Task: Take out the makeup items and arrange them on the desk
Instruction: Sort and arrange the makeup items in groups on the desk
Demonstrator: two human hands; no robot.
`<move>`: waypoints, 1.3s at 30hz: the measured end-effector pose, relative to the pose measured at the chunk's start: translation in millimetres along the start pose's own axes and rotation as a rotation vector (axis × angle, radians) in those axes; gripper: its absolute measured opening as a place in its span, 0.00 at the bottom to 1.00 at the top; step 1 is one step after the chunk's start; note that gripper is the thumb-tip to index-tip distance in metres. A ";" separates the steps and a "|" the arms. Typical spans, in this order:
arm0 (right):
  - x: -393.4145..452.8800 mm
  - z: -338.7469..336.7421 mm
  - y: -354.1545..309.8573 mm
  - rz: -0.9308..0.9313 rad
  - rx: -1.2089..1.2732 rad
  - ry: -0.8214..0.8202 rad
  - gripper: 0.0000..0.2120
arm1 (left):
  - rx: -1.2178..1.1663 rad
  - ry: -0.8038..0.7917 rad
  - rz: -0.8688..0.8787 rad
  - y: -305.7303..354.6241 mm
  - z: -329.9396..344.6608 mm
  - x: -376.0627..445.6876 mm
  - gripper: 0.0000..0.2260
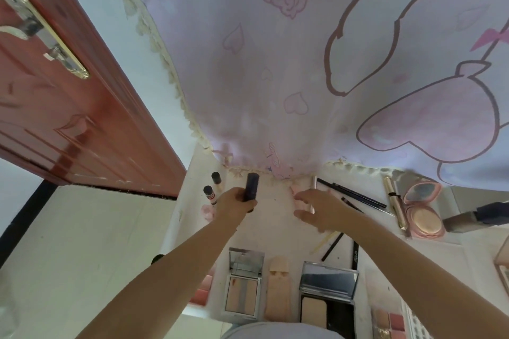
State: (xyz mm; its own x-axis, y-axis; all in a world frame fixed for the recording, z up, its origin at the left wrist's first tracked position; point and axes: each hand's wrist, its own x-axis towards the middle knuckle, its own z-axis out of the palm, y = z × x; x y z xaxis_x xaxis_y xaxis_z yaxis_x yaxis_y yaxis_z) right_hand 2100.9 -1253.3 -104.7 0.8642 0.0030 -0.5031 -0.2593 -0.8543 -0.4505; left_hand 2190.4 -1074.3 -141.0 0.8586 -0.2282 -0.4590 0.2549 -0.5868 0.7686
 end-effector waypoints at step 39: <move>67.6 46.0 1.2 0.339 0.073 0.104 0.32 | -0.029 0.336 -0.311 -15.8 42.3 38.4 0.13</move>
State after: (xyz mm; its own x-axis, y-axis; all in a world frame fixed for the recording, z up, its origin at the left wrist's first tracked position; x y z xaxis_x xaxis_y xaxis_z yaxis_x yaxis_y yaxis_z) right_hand 2139.2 -1230.2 -173.1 0.7624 -0.3303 -0.5564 -0.5653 -0.7584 -0.3244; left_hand 2200.5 -1106.8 -189.7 0.8348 0.2229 -0.5033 0.5315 -0.5644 0.6316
